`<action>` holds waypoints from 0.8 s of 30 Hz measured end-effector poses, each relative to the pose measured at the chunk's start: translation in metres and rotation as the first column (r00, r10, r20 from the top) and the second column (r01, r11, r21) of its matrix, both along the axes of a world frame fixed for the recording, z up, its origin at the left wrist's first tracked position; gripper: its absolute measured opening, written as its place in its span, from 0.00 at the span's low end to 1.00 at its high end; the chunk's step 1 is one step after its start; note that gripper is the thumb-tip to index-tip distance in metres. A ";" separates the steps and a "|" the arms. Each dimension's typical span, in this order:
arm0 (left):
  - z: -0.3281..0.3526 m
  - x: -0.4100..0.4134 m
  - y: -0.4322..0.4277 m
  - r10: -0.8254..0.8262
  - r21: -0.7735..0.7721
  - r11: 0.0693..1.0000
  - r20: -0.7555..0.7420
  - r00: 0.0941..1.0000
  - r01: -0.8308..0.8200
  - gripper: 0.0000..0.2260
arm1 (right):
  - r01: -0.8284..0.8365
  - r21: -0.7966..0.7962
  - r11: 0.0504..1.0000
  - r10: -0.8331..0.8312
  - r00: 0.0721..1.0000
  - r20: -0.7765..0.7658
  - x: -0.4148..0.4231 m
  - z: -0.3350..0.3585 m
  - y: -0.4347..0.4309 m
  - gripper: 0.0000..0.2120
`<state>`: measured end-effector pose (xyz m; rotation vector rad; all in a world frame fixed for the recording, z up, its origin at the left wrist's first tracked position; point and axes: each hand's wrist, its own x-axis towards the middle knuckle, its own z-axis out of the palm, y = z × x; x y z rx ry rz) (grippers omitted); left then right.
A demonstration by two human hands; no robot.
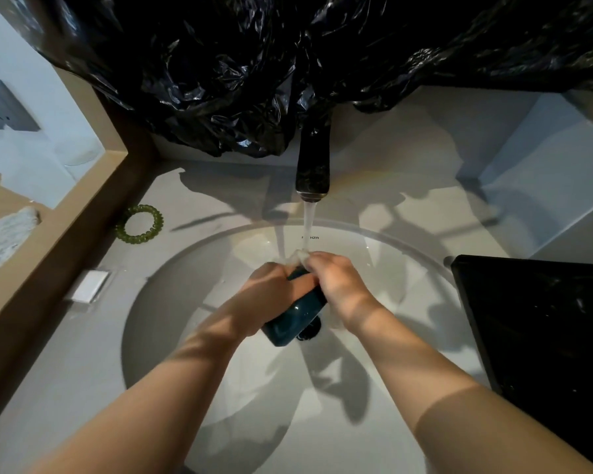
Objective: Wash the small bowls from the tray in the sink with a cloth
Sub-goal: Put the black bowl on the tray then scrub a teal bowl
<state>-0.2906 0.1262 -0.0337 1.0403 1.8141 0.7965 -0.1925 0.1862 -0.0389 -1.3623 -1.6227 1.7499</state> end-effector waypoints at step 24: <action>-0.006 -0.010 0.020 0.503 -0.380 0.860 0.740 0.447 -0.340 0.15 | 0.279 -0.456 0.845 -0.393 0.903 -0.175 0.006 -0.003 0.011 0.23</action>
